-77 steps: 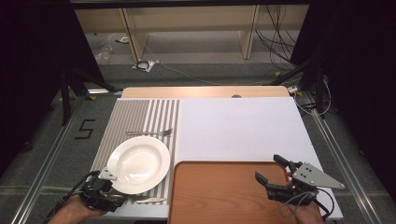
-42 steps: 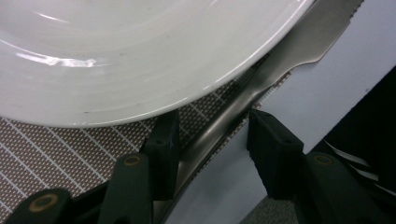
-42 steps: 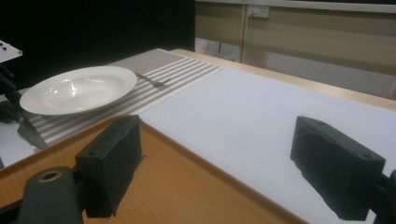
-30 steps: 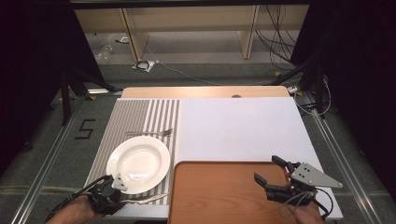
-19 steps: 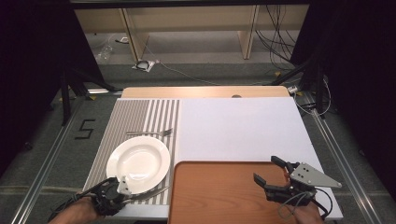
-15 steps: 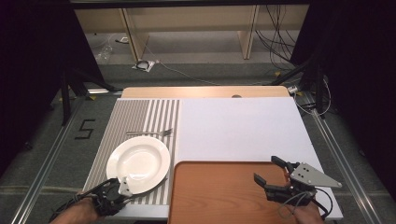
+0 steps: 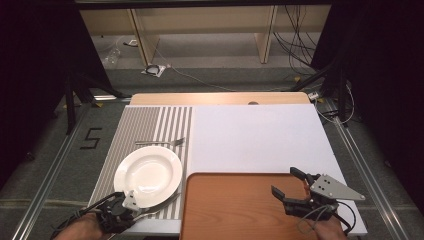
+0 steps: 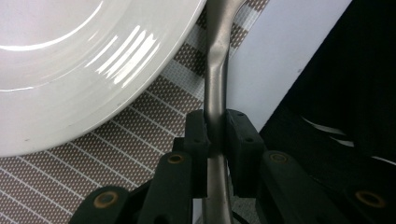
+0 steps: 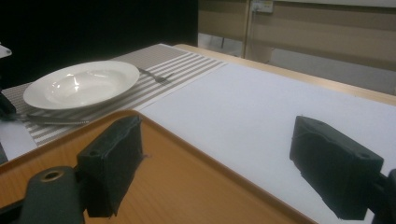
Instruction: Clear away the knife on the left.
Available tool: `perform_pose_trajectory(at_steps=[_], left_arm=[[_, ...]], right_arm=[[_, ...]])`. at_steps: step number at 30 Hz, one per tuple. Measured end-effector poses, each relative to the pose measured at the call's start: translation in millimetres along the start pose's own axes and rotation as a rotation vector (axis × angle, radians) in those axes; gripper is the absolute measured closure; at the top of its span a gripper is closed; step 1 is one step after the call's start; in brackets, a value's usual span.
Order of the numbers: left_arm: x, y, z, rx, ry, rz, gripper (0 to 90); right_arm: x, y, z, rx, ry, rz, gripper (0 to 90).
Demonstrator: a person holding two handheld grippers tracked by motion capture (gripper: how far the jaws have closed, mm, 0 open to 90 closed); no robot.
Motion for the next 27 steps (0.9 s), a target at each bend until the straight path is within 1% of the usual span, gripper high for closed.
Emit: perform_pose_trajectory(at_steps=[4, 5, 6, 7, 8, 9, 10, 11, 12, 13, 14, 15, 16, 17, 19, 20, 21, 22, 24, 25, 26, 27], left_arm=[[-4.1, -1.1, 5.7, -0.016, 0.01, -0.001, 79.1], [-7.6, -3.0, 9.5, -0.034, 0.023, -0.006, 79.1], [-7.6, -3.0, 9.5, -0.034, 0.023, -0.006, 79.1], [-10.9, -6.9, 13.3, -0.056, 0.032, -0.011, 79.1], [-10.9, -6.9, 13.3, -0.056, 0.032, -0.011, 79.1], [-14.5, -12.5, 17.3, -0.085, 0.045, -0.017, 79.1], [-14.5, -12.5, 17.3, -0.085, 0.045, -0.017, 79.1], [-19.8, -19.6, 19.7, -0.127, 0.059, -0.018, 79.1], [-19.8, -19.6, 19.7, -0.127, 0.059, -0.018, 79.1], [-24.8, -28.0, 21.0, -0.168, 0.067, -0.021, 79.1], [-24.8, -28.0, 21.0, -0.168, 0.067, -0.021, 79.1], [-28.7, -37.3, 21.7, -0.199, 0.081, -0.017, 79.0], [-28.7, -37.3, 21.7, -0.199, 0.081, -0.017, 79.0], [-32.2, -46.8, 21.3, -0.226, 0.085, -0.014, 79.0], [-35.4, -55.7, 20.1, -0.242, 0.084, -0.016, 79.0], [-35.4, -55.7, 20.1, -0.242, 0.084, -0.016, 79.0], [-37.7, -63.7, 18.6, -0.255, 0.088, -0.013, 79.0], [-37.7, -63.7, 18.6, -0.255, 0.088, -0.013, 79.0], [-38.8, -70.8, 17.1, -0.269, 0.092, -0.003, 79.0], [-39.8, -77.2, 15.8, -0.285, 0.094, 0.003, 79.0], [-40.5, -80.0, 14.9, -0.29, 0.097, 0.005, 79.0], [-41.2, -82.7, 13.8, -0.295, 0.098, 0.006, 79.0]], right_arm=[[0.3, 0.1, -0.1, 0.002, -0.002, 0.002, 18.0], [0.3, 0.0, 0.2, 0.003, -0.002, 0.002, 18.0], [0.5, 0.0, 0.2, 0.002, -0.003, 0.0, 18.0], [0.4, 0.0, 0.3, 0.002, -0.002, 0.0, 18.0], [0.3, -0.1, 0.3, 0.001, -0.004, -0.001, 18.0], [0.3, -0.3, 0.2, 0.0, -0.004, -0.002, 18.0], [0.3, -0.3, 0.2, 0.0, -0.004, -0.002, 18.0], [0.7, -0.3, 0.2, 0.0, -0.005, -0.001, 17.9], [0.7, -0.3, 0.2, 0.0, -0.005, -0.001, 17.9], [0.6, -0.3, 0.5, -0.001, -0.005, 0.003, 17.9], [0.6, -0.3, 0.5, -0.001, -0.005, 0.003, 17.9], [0.4, -0.8, 0.7, -0.008, -0.005, -0.001, 18.0], [0.4, -0.8, 0.7, -0.008, -0.005, -0.001, 18.0], [0.3, -0.9, 0.9, -0.01, -0.004, -0.001, 17.9], [0.6, -1.2, 1.7, -0.011, -0.004, -0.002, 18.0], [0.6, -1.2, 1.7, -0.011, -0.004, -0.002, 18.0], [0.5, -1.6, 1.4, -0.019, -0.003, -0.004, 18.0], [0.5, -1.6, 1.4, -0.019, -0.003, -0.004, 18.0], [0.4, -1.5, 1.6, -0.018, -0.003, -0.003, 18.0], [0.0, -1.5, 1.9, -0.016, -0.002, -0.001, 17.9], [-0.4, -1.7, 2.4, -0.01, -0.001, -0.002, 18.0], [-0.1, -1.7, 1.9, -0.015, -0.003, -0.006, 18.0]])
Point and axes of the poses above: each handheld gripper's, and its own axes: z roughly backward along the jaws, y roughly out of its underside, x roughly to its left, the point moved 2 cm from there along -z, roughly forward along the jaws, and after that the axes turned 15 degrees about y, right-handed, at the moved point
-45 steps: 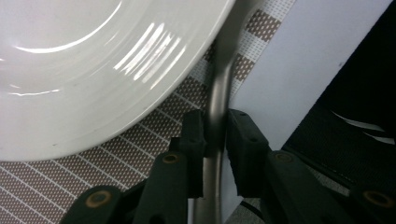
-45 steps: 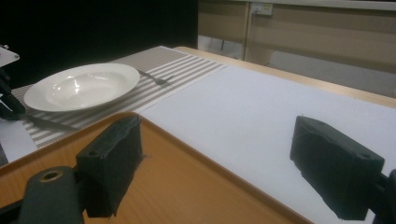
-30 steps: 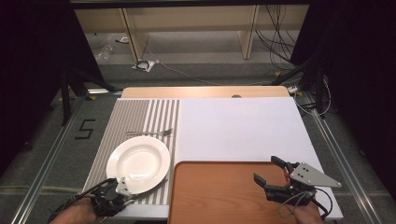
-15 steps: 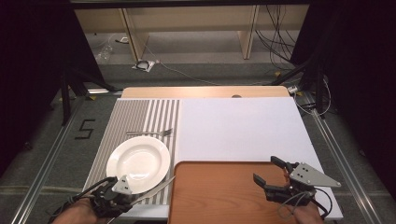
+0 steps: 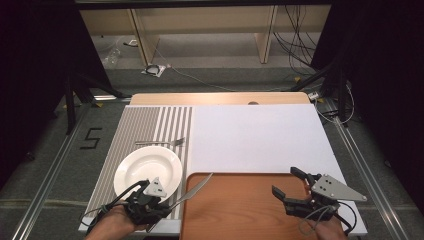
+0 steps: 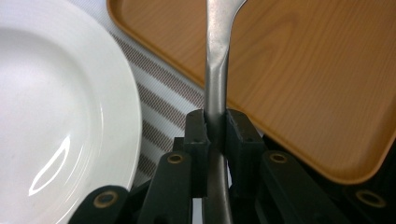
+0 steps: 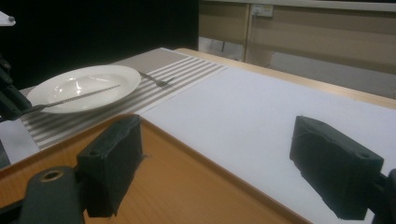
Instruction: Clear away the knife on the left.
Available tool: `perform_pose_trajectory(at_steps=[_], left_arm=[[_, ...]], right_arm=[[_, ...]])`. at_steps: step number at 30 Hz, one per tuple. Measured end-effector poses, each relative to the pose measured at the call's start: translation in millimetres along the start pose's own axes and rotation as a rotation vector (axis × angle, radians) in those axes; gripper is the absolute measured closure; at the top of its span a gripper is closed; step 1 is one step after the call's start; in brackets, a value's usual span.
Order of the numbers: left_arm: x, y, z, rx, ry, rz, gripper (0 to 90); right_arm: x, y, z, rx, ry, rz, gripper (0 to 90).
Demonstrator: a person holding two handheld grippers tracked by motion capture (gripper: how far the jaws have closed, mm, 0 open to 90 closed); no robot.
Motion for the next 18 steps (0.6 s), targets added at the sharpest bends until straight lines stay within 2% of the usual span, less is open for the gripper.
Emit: perform_pose_trajectory(at_steps=[10, 18], left_arm=[[-3.9, -18.3, -21.0, -0.031, 0.048, 0.027, 79.0], [-10.6, -32.7, -33.1, -0.023, 0.07, 0.022, 79.0]], right_arm=[[0.2, -0.6, 1.0, -0.003, 0.0, 0.003, 17.9], [-0.3, -0.6, 1.5, -0.001, 0.002, 0.004, 18.0]])
Point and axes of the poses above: each handheld gripper's, and its own axes: z roughly backward along the jaws, y roughly out of its underside, x roughly to its left, the point moved 2 cm from there along -z, roughly forward along the jaws, and after that the axes turned 15 degrees about y, right-handed, at the moved point
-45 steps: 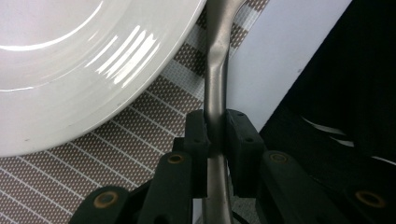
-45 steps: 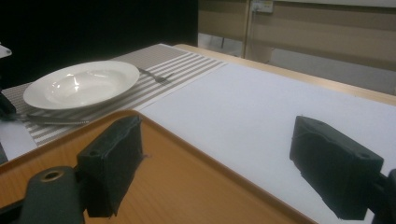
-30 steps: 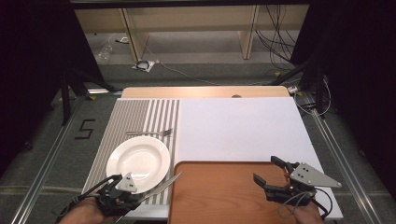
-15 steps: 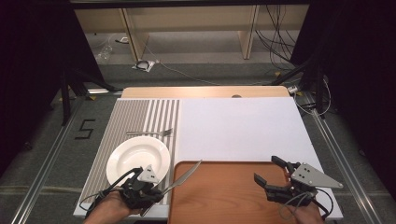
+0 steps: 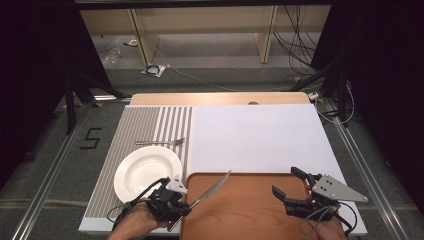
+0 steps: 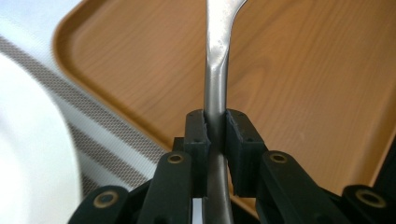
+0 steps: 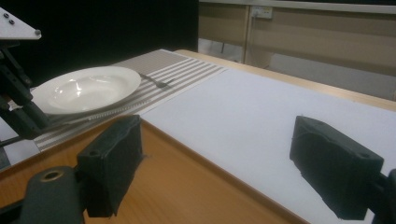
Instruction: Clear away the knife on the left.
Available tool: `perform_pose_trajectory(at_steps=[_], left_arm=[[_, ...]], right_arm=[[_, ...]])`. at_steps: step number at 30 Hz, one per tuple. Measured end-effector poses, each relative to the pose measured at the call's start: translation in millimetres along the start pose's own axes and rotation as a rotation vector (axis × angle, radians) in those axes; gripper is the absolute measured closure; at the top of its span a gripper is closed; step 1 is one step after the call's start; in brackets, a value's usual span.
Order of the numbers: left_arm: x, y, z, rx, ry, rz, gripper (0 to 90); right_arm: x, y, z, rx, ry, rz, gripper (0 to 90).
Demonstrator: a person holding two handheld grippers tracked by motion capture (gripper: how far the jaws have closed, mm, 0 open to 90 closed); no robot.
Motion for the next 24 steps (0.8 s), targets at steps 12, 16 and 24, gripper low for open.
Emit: perform_pose_trajectory(at_steps=[12, 16, 24], left_arm=[[-18.5, -11.5, -20.2, 0.054, 0.052, -0.006, 79.0], [-23.9, -13.5, -27.9, 0.079, 0.065, -0.012, 79.0], [-31.1, -15.6, -42.7, 0.141, 0.07, -0.024, 79.0]], right_arm=[[-0.9, 0.0, 0.5, -0.007, 0.001, -0.009, 18.0], [-1.0, 0.2, 0.5, -0.003, 0.001, -0.009, 18.0], [-0.8, 0.8, 0.1, -0.003, 0.001, -0.012, 18.0]])
Point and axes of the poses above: each handheld gripper's, and its own axes: z roughly backward along the jaws, y roughly out of its underside, x roughly to its left, the point moved 2 cm from there along -z, roughly forward along the jaws, and after that the axes turned 15 degrees about y, right-handed, at the moved point
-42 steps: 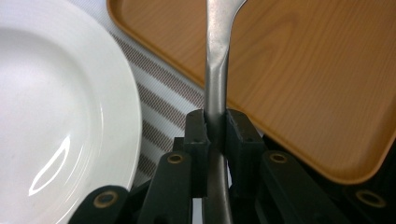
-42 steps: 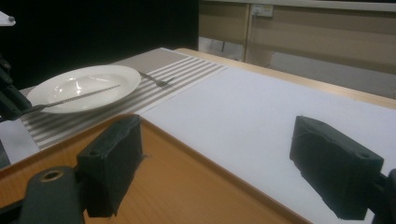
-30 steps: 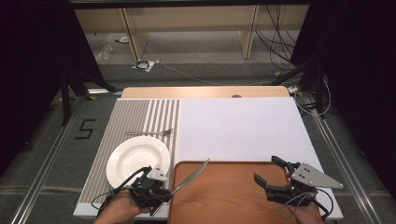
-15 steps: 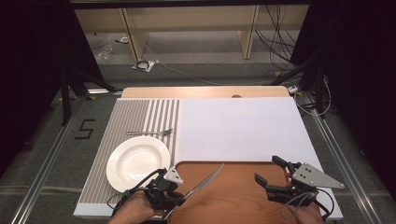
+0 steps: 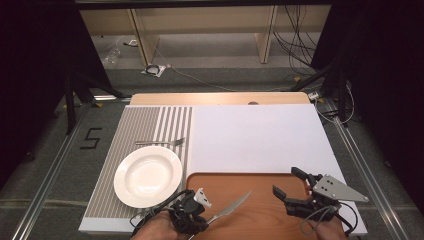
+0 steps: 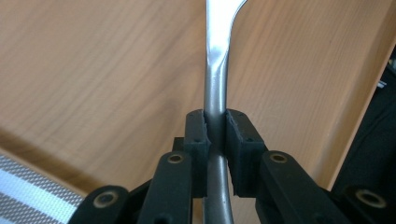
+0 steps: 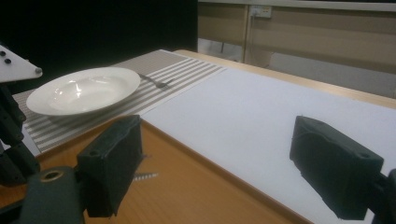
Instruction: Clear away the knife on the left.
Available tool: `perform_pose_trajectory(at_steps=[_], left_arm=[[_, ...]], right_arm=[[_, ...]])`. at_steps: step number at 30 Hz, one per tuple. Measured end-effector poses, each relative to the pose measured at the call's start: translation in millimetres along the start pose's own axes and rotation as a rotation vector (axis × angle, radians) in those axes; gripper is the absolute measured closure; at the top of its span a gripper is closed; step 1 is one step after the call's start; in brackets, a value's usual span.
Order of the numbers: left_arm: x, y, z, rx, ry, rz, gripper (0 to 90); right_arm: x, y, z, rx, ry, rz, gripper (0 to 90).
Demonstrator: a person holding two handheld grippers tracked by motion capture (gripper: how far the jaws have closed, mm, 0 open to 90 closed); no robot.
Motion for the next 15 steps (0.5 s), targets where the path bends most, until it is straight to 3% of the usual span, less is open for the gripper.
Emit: perform_pose_trajectory(at_steps=[9, 15], left_arm=[[-4.6, -1.6, -10.3, 0.046, 0.007, 0.01, 79.0], [-5.6, 0.3, -16.2, 0.084, -0.011, 0.016, 79.0]], right_arm=[[-0.2, -0.2, 0.0, -0.002, 0.0, -0.003, 18.0], [-0.3, 0.1, 0.1, -0.001, 0.0, -0.001, 18.0]])
Point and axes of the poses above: each handheld gripper's, and its own axes: z roughly backward along the jaws, y roughly out of its underside, x roughly to its left, the point moved 2 cm from there along -z, roughly forward along the jaws, and after that the axes turned 15 degrees about y, right-handed, at the moved point
